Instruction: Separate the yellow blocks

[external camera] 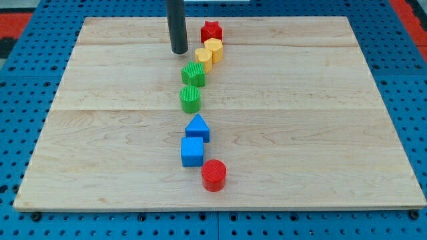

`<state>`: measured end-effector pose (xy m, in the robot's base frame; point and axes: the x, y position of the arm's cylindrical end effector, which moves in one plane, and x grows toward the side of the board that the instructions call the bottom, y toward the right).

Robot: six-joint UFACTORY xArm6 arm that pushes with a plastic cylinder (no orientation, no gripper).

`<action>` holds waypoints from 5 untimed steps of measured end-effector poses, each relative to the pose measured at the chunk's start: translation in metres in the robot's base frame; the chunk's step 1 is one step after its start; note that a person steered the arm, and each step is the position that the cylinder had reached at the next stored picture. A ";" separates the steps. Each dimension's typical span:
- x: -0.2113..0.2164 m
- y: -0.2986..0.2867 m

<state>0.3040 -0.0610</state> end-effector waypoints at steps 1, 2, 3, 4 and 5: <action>0.006 0.061; 0.009 0.116; 0.015 0.107; -0.017 0.071; -0.022 0.058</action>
<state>0.2816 -0.0035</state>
